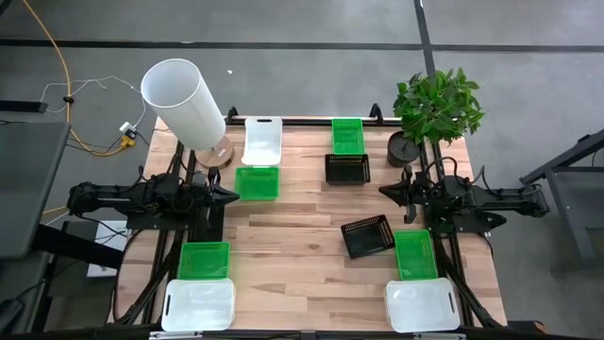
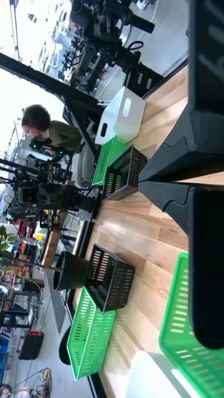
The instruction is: Stack baskets by color
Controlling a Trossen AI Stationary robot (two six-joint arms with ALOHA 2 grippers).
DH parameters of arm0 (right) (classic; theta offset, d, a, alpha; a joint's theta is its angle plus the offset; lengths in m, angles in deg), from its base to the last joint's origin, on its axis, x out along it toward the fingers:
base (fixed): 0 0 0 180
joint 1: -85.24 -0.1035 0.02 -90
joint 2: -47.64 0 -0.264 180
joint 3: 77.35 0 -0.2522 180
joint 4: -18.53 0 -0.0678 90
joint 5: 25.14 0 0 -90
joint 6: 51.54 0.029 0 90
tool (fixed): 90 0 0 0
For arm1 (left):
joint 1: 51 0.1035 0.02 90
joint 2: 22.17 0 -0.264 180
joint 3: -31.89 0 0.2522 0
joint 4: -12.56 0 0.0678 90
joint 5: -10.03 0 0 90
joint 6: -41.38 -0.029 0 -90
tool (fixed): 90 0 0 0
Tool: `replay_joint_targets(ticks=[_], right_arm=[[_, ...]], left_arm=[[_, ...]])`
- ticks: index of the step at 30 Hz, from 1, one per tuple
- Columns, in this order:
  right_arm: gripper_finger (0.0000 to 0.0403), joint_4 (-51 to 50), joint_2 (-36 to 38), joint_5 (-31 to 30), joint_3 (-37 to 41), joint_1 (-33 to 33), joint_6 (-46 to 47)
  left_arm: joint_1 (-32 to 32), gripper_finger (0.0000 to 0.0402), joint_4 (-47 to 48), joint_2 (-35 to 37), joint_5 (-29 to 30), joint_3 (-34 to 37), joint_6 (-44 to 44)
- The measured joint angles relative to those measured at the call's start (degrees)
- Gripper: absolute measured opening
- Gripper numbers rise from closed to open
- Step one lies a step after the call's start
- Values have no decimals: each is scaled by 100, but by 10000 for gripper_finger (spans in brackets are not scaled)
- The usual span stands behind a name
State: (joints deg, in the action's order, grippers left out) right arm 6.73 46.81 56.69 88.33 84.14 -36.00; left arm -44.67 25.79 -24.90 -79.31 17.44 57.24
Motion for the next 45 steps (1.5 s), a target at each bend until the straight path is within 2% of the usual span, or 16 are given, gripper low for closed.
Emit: replay_joint_targets(ticks=[31,36,42,45], right_arm=[[0,1,0,-6,1,-2,-59],[0,187,-1,-335,1,0,-436],[0,617,1,-705,1,-1,-252],[0,1363,-6,-922,-1,-2,-439]], left_arm=[[0,0,1,1,1,-2,0],[1,0,0,1,1,0,1],[0,0,1,1,1,0,0],[0,0,-1,1,1,0,0]])
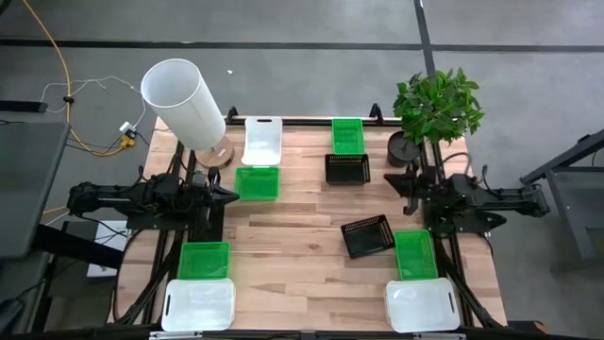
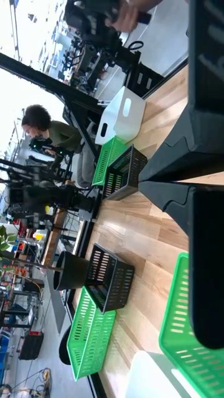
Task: Stack baskets by color
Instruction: Stack the top green bin on the center-left green bin
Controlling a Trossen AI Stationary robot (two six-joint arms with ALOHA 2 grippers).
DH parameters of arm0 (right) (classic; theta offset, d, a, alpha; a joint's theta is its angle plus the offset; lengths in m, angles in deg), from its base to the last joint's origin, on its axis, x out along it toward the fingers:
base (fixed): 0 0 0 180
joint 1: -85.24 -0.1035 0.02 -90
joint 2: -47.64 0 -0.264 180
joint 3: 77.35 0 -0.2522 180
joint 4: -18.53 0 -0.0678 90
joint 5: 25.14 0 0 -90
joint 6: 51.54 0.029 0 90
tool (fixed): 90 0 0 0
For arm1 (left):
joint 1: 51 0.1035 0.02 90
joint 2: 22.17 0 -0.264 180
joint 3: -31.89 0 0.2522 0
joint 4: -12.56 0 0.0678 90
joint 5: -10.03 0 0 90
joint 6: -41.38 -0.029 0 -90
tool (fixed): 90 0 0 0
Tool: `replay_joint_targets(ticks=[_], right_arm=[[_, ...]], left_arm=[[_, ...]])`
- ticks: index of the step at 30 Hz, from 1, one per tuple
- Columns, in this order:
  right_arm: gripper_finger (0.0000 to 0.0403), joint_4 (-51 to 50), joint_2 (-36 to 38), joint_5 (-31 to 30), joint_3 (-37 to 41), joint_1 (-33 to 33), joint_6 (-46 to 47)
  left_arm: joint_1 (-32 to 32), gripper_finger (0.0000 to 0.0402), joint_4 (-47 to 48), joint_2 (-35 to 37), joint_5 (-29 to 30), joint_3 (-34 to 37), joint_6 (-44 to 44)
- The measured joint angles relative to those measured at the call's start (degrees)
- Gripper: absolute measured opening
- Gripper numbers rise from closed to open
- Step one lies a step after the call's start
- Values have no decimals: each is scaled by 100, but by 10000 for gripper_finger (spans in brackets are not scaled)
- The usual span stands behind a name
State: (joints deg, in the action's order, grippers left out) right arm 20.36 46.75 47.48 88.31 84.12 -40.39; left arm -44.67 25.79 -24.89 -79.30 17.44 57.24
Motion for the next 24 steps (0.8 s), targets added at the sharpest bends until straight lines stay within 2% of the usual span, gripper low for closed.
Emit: replay_joint_targets(ticks=[3,6,11,20,22,24], right_arm=[[0,1305,-10,478,-2,0,-389],[0,1814,-151,1241,-237,0,-770],[0,1402,-768,1384,-967,0,-935],[0,202,-2527,1377,-1943,0,-1011],[0,45,-2862,1374,-2060,0,-1011],[0,9,-3138,1357,-2127,0,-1008]], left_arm=[[0,0,-5,-1,0,0,0],[1,0,-9,-2,0,0,0],[0,0,-35,-2,25,0,0],[-1,0,-324,-2,736,0,64],[0,0,-850,-5,914,2,274],[3,2,-1602,-65,719,0,187]])
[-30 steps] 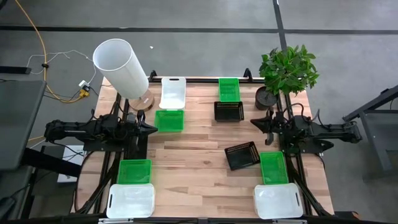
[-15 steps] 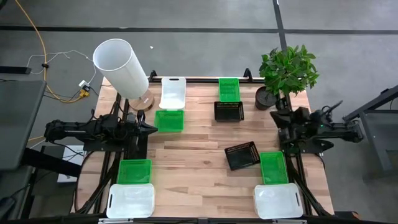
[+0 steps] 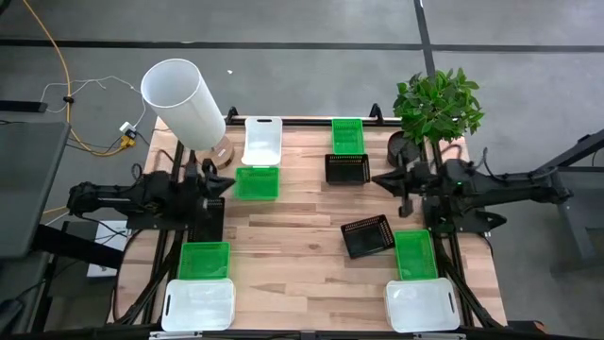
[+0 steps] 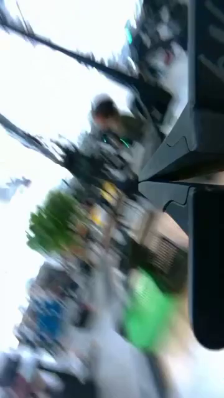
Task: Stack baskets by color
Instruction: Stack the top green bin on the center-left green bin
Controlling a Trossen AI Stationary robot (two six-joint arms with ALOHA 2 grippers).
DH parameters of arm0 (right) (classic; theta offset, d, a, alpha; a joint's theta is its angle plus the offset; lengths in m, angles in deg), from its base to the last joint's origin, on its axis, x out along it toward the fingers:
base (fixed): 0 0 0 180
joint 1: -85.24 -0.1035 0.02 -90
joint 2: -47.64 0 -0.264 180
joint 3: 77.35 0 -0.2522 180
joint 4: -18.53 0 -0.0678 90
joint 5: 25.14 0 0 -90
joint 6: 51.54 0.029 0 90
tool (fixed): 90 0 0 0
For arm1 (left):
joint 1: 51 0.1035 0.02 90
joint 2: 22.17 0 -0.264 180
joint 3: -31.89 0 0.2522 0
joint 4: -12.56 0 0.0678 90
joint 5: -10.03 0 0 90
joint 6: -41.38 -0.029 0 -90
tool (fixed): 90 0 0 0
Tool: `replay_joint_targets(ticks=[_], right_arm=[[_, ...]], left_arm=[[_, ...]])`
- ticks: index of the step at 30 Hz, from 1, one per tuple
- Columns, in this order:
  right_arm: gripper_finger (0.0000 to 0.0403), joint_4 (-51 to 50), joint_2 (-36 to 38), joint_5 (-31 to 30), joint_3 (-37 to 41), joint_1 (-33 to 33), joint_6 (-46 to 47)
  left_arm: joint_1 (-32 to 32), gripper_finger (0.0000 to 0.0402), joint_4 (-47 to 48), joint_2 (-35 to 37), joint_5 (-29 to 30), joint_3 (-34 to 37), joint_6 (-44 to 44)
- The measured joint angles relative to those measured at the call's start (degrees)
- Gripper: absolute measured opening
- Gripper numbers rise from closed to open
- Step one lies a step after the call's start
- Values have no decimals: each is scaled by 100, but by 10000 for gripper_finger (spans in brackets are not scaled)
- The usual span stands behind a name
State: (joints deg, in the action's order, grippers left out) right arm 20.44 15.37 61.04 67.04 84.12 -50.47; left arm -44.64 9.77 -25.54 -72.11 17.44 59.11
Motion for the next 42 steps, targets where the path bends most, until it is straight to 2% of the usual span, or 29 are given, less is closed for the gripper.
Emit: replay_joint_targets(ticks=[2,4,10,14,17,20,23,25,28,31,35,42], right_arm=[[0,-2,-226,-2,-61,0,21],[0,-1,-405,-44,-127,0,23],[0,-2,-836,-225,-409,0,7],[1,-39,-1141,-288,-622,-1,-3],[10,-257,-1412,-739,-785,-4,26],[43,-547,-1799,-1352,-964,-3,251],[98,-922,-2378,-1730,-1306,-2,601],[138,-1297,-2838,-2242,-1632,18,810],[189,-2020,-3513,-3315,-2157,208,1259],[224,-2630,-4117,-3773,-2548,492,1875],[244,-2918,-4770,-3802,-2739,907,2779],[239,-2987,-5625,-4383,-2743,1463,3769]], left_arm=[[-17,9,-580,-115,-358,-13,-274],[-19,24,-754,-279,-481,-194,-538],[-17,94,-323,-1120,-310,-922,-1169],[-14,146,-121,-1680,-74,-1237,-1251],[-12,177,-128,-1932,-66,-1257,-1241],[-12,198,-125,-2075,-66,-1257,-1249],[-12,209,-134,-2133,-57,-1257,-1375],[-12,212,-142,-2136,-55,-1257,-1411],[-12,213,-322,-2134,8,-1257,-1402],[-12,213,-486,-2132,33,-1258,-1512],[-12,213,-477,-2134,46,-1261,-1503],[-13,213,-473,-2133,36,-1261,-1492]])
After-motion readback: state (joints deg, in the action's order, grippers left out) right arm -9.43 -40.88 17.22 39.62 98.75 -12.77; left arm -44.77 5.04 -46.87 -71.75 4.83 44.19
